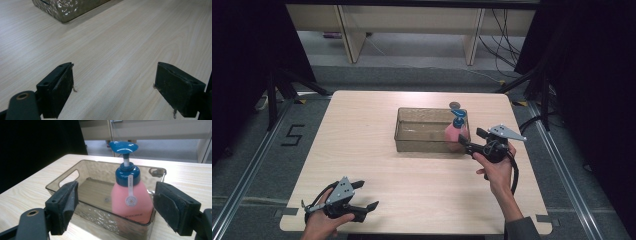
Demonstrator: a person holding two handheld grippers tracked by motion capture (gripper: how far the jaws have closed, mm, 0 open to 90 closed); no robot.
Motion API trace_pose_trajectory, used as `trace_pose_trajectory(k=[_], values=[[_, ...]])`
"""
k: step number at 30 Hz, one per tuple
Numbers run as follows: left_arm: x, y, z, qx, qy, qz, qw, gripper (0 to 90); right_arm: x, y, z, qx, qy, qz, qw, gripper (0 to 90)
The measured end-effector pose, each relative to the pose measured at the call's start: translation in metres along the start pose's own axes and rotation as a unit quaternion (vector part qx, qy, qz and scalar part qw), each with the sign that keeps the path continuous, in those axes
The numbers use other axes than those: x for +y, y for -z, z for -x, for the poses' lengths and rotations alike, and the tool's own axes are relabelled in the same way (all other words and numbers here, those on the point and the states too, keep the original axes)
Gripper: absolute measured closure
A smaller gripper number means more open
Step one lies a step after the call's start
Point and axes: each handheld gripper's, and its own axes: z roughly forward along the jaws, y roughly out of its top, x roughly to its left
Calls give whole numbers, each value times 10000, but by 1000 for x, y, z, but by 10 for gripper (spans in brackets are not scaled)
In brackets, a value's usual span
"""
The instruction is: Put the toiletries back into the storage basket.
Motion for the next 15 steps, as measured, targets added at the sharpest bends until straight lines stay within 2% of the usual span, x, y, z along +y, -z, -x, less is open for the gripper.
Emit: trace_pose_trajectory(k=[2,3,6,8,9,11,15], values=[[0,0,0,-1,-12,-6,10000,151,-1,1,2,10,148,47,9999,212],[0,0,0,-15,-15,-42,10000,151,-1,3,1,54,3,8,10000,212],[0,0,0,4,32,18,10000,151,-3,5,2,18,112,28,9999,213],[0,1,0,27,-51,-82,9999,151,-4,6,1,59,61,1,10000,211],[0,1,0,-1,-48,-75,10000,151,-4,7,2,7,134,34,9999,213],[0,0,0,2,2,2,10000,151,-6,9,1,56,102,35,9999,213],[0,1,0,-5,-15,-43,10000,151,-7,12,1,62,112,-23,9999,214]])
